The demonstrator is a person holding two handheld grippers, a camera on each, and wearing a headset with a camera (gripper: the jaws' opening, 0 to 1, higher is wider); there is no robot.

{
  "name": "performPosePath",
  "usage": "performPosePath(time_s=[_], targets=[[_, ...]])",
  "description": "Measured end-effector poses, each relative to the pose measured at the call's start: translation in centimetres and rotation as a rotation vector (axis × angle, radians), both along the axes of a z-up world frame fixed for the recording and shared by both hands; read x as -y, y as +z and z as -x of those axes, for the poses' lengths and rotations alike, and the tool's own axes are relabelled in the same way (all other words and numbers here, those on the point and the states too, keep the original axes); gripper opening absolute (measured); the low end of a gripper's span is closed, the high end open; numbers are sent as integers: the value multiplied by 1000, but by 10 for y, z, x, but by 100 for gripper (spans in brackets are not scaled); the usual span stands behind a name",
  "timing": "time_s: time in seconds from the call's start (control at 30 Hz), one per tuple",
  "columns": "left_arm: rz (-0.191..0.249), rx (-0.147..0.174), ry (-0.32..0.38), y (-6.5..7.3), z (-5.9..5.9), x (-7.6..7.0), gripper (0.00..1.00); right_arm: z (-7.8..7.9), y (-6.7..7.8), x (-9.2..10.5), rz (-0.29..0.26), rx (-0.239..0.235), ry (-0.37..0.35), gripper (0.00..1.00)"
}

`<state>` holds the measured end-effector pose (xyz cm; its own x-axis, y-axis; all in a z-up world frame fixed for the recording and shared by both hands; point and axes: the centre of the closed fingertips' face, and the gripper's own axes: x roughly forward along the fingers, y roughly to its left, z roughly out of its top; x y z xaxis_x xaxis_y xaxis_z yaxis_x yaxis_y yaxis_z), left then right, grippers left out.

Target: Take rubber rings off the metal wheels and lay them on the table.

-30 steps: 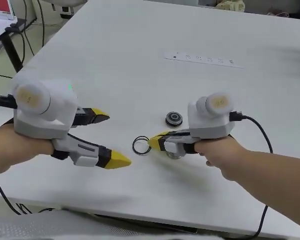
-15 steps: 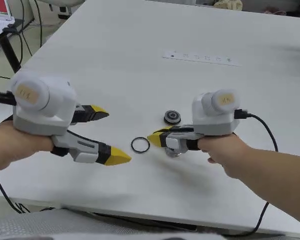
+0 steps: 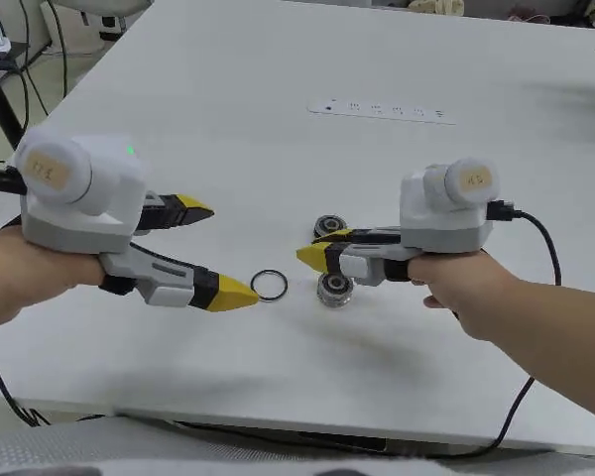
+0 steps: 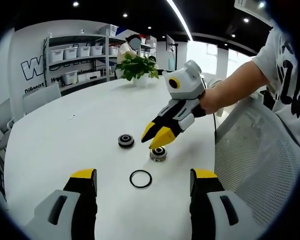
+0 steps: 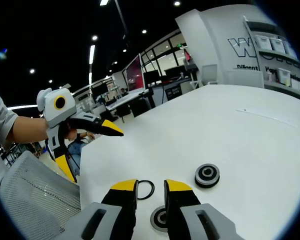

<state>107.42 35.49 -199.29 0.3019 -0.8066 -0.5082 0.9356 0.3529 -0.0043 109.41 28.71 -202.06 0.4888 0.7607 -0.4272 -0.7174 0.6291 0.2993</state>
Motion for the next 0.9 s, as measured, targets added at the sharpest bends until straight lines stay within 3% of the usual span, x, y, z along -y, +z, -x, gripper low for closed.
performPosePath(time_s=[0.47, 0.9], targets=[[12, 16, -19, 11, -17, 19, 73, -2, 12, 30, 38, 54, -38, 24], [16, 12, -18, 12, -36, 33, 70, -16, 7, 56, 99, 84, -74, 30]])
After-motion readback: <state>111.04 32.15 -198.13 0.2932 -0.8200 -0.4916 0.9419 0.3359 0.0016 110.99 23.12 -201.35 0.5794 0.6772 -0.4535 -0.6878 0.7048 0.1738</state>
